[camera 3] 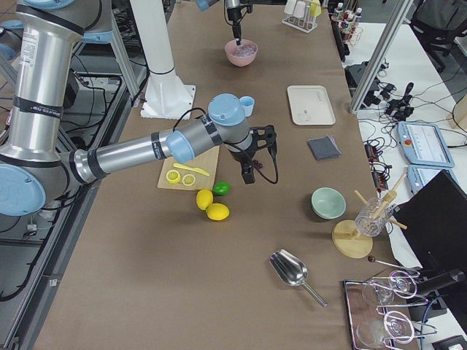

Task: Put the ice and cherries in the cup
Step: 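Carry the ice cube with the left gripper over the light-blue cup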

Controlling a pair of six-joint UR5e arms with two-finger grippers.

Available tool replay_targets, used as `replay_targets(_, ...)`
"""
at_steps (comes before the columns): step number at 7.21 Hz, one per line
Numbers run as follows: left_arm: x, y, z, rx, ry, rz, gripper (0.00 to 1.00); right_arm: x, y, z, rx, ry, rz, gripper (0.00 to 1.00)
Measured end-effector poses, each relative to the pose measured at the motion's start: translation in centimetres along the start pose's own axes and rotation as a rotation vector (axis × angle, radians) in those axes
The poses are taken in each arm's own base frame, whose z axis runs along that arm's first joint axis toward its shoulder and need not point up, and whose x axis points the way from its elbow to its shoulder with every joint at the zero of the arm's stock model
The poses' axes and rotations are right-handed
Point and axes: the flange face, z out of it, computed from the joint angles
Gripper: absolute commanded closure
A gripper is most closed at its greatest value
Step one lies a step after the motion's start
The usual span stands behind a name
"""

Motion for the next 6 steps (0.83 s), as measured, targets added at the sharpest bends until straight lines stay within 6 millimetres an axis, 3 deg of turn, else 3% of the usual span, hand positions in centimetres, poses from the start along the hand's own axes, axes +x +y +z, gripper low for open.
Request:
replay_targets(3, 9.7, -4.2, 3.9, 0.071, 0.128, -0.135, 1.00, 0.0, 0.0, 0.0, -0.001, 0.001, 0.001, 0.00)
replay_targets(6, 16.6, -3.8, 8.2, 0.134, 0.170, -0.144, 1.00, 0.3, 0.1, 0.3, -0.006, 0.003, 0.007, 0.00)
